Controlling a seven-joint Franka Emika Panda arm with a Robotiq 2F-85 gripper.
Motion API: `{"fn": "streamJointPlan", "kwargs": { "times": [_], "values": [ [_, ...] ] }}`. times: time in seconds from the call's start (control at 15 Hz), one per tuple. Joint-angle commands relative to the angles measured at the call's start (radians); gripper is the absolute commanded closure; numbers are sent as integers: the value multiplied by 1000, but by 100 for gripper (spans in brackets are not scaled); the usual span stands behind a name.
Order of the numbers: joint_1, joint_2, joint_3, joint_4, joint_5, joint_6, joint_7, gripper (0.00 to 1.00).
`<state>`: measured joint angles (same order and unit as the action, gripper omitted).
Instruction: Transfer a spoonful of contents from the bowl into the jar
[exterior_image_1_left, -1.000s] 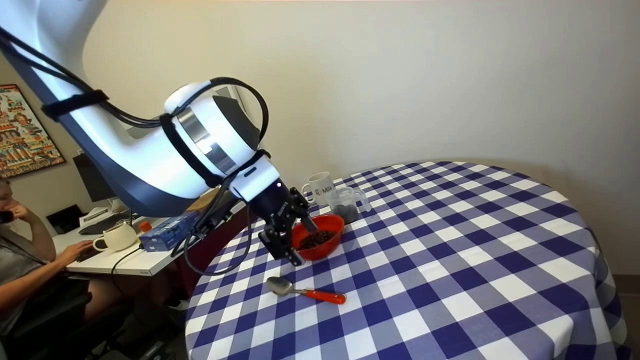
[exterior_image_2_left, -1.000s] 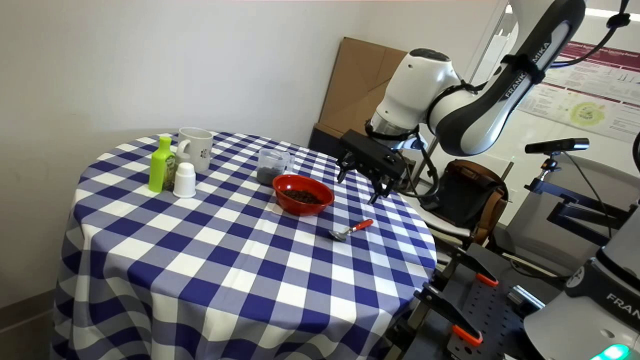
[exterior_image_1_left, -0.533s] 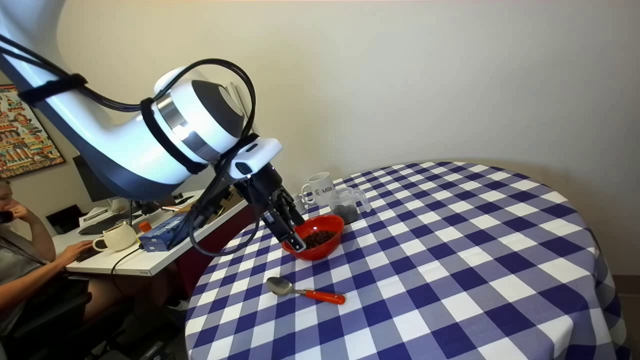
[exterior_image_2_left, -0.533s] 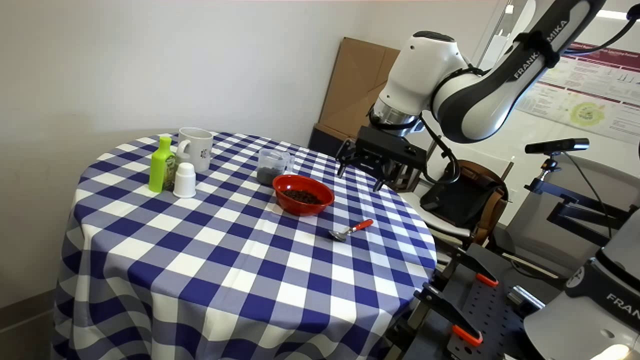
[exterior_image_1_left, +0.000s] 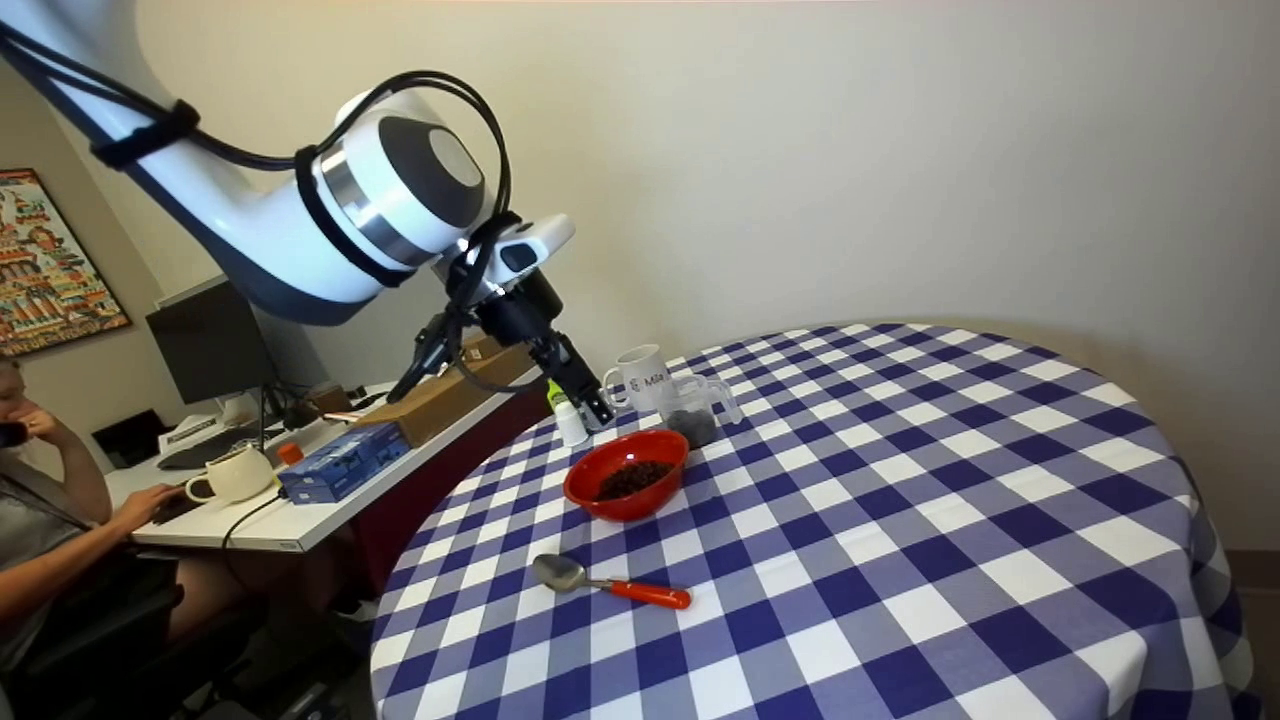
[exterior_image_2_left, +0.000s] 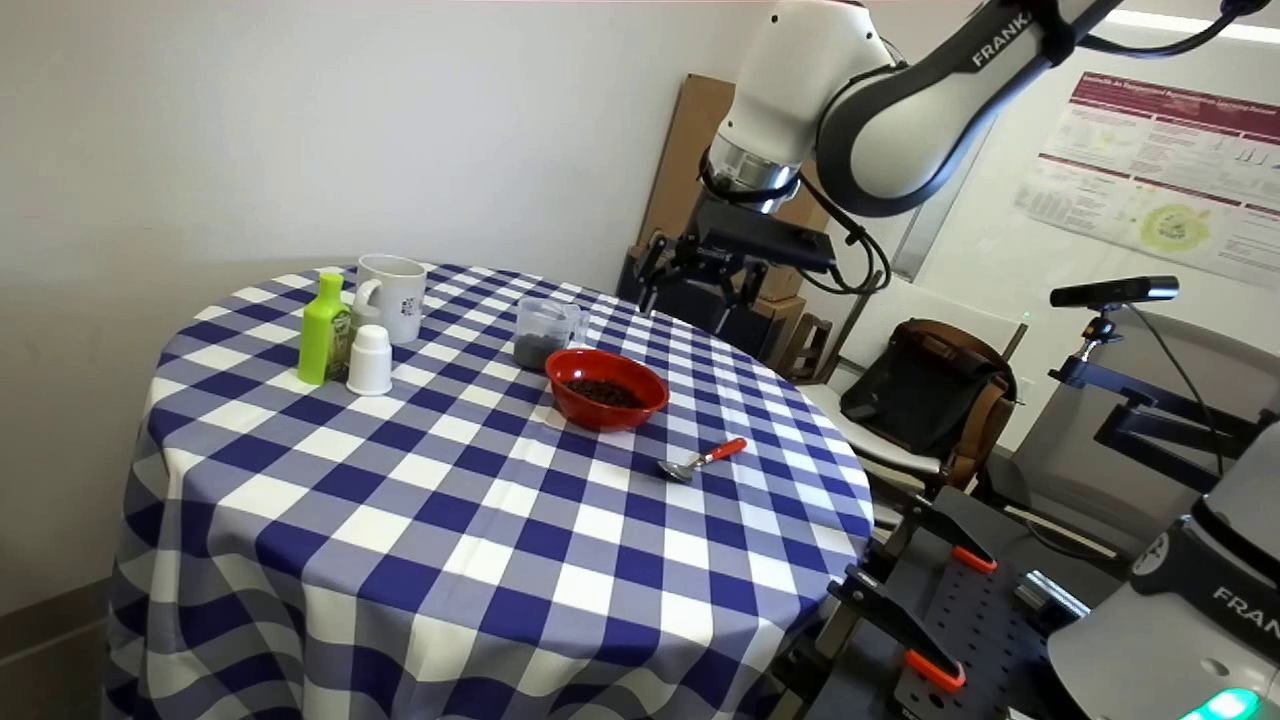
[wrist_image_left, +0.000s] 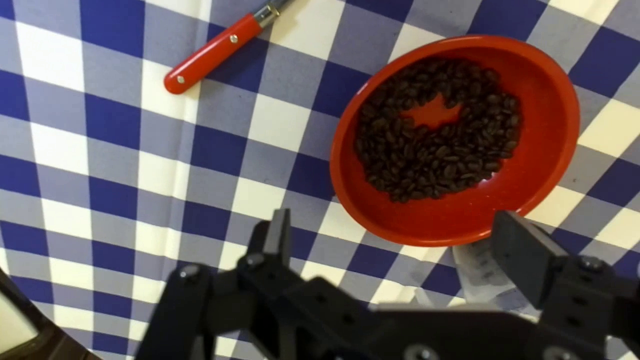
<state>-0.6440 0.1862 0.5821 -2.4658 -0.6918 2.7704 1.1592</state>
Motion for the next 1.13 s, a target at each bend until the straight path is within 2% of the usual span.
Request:
{"fn": "streamJointPlan", "kwargs": {
  "times": [0.0,0.2,0.27,0.33,0.47,0.6,1.07],
  "values": [
    [-164,29,175,106,194,-101,-268,0],
    [-268,-14,266,202,424,-224,-488,0],
    [-9,-44,11,131,422,-122,-441,0],
    [10,-48,-16,155,463,-139,-484,0],
    [130,-48,-142,152,474,-134,-490,0],
    [175,-47,-171,143,475,-131,-488,0],
    [180,-48,-178,142,474,-131,-487,0]
  ]
}}
